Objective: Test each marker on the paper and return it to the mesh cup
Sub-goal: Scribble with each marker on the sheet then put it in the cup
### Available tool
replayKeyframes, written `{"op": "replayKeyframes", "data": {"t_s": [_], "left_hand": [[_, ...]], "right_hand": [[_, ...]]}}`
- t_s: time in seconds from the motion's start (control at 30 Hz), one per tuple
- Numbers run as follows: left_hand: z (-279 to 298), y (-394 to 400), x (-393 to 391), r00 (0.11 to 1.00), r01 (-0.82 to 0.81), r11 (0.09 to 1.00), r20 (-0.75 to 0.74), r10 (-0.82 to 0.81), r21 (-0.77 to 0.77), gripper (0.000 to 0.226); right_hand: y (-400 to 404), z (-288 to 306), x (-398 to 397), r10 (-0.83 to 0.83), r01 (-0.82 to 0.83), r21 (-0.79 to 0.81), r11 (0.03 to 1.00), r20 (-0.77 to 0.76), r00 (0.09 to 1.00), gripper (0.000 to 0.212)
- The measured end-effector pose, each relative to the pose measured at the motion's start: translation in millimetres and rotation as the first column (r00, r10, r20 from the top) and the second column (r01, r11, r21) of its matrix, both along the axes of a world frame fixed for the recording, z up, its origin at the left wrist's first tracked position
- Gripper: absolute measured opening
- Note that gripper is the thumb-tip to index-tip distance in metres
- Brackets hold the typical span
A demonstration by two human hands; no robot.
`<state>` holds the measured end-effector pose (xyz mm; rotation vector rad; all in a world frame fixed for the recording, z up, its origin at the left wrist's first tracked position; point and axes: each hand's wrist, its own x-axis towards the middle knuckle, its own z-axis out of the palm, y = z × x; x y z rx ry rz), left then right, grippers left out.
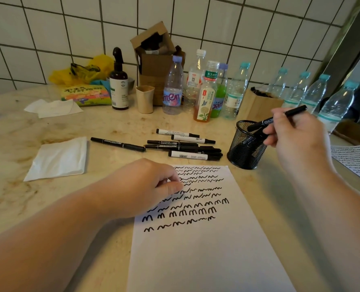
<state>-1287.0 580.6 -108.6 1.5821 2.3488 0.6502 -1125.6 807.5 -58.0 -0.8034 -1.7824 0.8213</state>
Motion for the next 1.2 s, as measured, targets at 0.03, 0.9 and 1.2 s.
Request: {"op": "replayKeyframes", "data": {"t_s": [0.03,0.9,1.2], "left_hand": [[-0.5,0.0,-0.3,1.000,0.004,1.000,0.003,-0.004,-0.003,0.017],[0.5,1.8,-1.6,0.996,0.036,0.998,-0.086,-0.040,-0.051,0.025],[-0.5,0.8,-1.1,0.999,0.033,0.999,-0.033,-0.034,-0.029,0.022]], "right_hand": [[1.6,0.4,-0.9,-0.014,0.014,-0.004,1.000,0.015,1.000,0.017],[-27.7,-48.7,-73.4,0.046,-0.363,0.179,0.914,0.845,0.533,0.010],[-42.7,-29.2,-40.8,0.277,-0.379,-0.018,0.925,0.716,0.641,0.005]]}}
